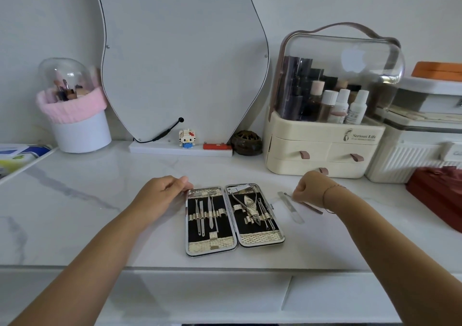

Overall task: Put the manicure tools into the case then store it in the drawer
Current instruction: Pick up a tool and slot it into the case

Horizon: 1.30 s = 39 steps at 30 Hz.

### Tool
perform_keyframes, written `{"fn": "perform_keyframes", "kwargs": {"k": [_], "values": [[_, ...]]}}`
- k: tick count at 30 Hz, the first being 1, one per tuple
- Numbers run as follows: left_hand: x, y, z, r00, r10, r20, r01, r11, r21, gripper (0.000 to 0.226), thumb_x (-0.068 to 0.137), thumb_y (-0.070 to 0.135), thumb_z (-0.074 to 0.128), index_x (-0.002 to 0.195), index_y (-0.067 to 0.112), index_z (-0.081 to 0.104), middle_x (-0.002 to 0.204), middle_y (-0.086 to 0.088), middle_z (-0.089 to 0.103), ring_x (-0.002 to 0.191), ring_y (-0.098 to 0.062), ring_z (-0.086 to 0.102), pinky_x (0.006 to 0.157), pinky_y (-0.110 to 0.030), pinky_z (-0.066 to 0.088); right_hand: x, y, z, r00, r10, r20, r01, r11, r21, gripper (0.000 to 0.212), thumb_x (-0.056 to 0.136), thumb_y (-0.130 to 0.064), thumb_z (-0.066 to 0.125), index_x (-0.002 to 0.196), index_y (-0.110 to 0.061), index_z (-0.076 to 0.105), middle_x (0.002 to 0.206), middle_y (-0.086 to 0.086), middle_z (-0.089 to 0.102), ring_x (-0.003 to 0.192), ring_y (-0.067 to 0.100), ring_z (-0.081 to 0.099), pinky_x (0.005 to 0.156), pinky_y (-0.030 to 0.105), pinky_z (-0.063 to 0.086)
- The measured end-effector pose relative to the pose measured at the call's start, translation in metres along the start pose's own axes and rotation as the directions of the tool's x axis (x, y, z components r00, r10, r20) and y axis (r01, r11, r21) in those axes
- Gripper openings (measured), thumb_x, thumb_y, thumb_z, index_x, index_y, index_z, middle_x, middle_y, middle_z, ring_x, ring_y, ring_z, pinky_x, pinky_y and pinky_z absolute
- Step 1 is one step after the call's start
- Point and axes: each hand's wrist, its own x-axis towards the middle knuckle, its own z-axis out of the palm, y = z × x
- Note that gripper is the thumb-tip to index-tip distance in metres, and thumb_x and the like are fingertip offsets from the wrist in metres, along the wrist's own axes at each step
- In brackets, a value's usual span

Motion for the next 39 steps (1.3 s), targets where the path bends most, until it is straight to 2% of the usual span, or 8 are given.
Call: {"fn": "perform_keyframes", "kwargs": {"k": [6,9,11,15,19,26,33,39], "values": [[0.000,-0.001,0.000,1.000,0.001,-0.003,-0.002,1.000,-0.009,0.030,0.094,0.039,0.049,0.092,0.024,0.074,0.095,0.012,0.072,0.096,0.000,0.063,0.082,-0.015,0.040,0.000,0.008,-0.004,0.989,-0.129,0.073,0.126,0.991,0.050,0.043,0.076,-0.014,0.053,0.044,-0.019,0.026,0.048,-0.002,0.024,0.049,0.016,0.020,0.050,0.027,0.023],[0.001,-0.002,0.000,1.000,0.000,-0.003,0.000,1.000,0.002,0.029,0.094,0.039,0.049,0.091,0.026,0.074,0.094,0.013,0.073,0.096,0.002,0.063,0.085,-0.016,0.041,-0.003,0.014,-0.009,0.990,-0.123,0.065,0.109,0.976,0.187,0.040,0.079,-0.015,0.054,0.041,-0.017,0.042,0.048,0.002,0.042,0.049,0.015,0.032,0.056,0.026,0.033],[0.002,-0.002,0.000,1.000,0.004,-0.001,-0.004,1.000,0.001,0.029,0.094,0.039,0.049,0.090,0.026,0.074,0.094,0.013,0.073,0.096,0.002,0.063,0.085,-0.017,0.042,-0.009,0.010,-0.012,0.991,-0.127,0.048,0.097,0.907,0.410,0.031,0.084,-0.011,0.053,0.053,-0.012,0.058,0.060,0.009,0.062,0.047,0.009,0.041,0.051,0.021,0.039],[0.002,-0.002,0.000,1.000,-0.002,-0.005,0.002,1.000,0.004,0.028,0.094,0.039,0.049,0.090,0.026,0.074,0.095,0.012,0.073,0.096,0.001,0.063,0.083,-0.016,0.041,-0.022,-0.021,-0.014,0.968,-0.249,0.028,0.166,0.722,0.672,0.009,0.084,0.003,0.056,0.085,-0.003,0.062,0.072,0.015,0.068,0.044,0.006,0.050,0.046,0.016,0.043],[0.001,-0.003,0.000,1.000,-0.015,-0.007,0.015,1.000,-0.009,0.028,0.093,0.041,0.050,0.088,0.027,0.074,0.094,0.013,0.073,0.097,-0.002,0.063,0.087,-0.022,0.043,-0.025,-0.059,-0.004,0.926,-0.374,0.055,0.234,0.681,0.694,0.027,0.085,-0.001,0.060,0.108,-0.015,0.058,0.074,0.010,0.072,0.052,0.010,0.057,0.048,0.016,0.045],[0.002,-0.003,0.000,1.000,-0.019,-0.003,0.019,1.000,-0.013,0.029,0.093,0.042,0.051,0.089,0.026,0.074,0.094,0.011,0.074,0.096,-0.004,0.065,0.093,-0.028,0.046,-0.015,-0.083,0.020,0.960,-0.275,-0.047,0.229,0.680,0.697,0.019,0.087,-0.005,0.057,0.105,-0.009,0.063,0.077,0.012,0.072,0.055,0.011,0.056,0.050,0.012,0.045],[0.002,-0.002,0.000,1.000,-0.005,-0.004,0.005,1.000,-0.004,0.029,0.093,0.042,0.050,0.090,0.024,0.074,0.094,0.013,0.073,0.096,-0.003,0.065,0.091,-0.026,0.046,-0.011,-0.084,0.027,0.961,-0.262,-0.085,0.255,0.732,0.632,0.013,0.085,-0.007,0.061,0.097,-0.010,0.065,0.077,0.013,0.073,0.058,0.013,0.060,0.066,0.027,0.057],[0.001,-0.002,0.000,1.000,-0.001,-0.005,0.001,1.000,-0.007,0.029,0.093,0.042,0.050,0.091,0.025,0.074,0.094,0.013,0.073,0.096,-0.001,0.064,0.088,-0.023,0.045,-0.012,-0.086,0.027,0.940,-0.335,-0.060,0.317,0.798,0.512,0.017,0.082,-0.011,0.065,0.098,-0.011,0.071,0.067,0.001,0.067,0.061,0.010,0.060,0.063,0.015,0.053]]}}
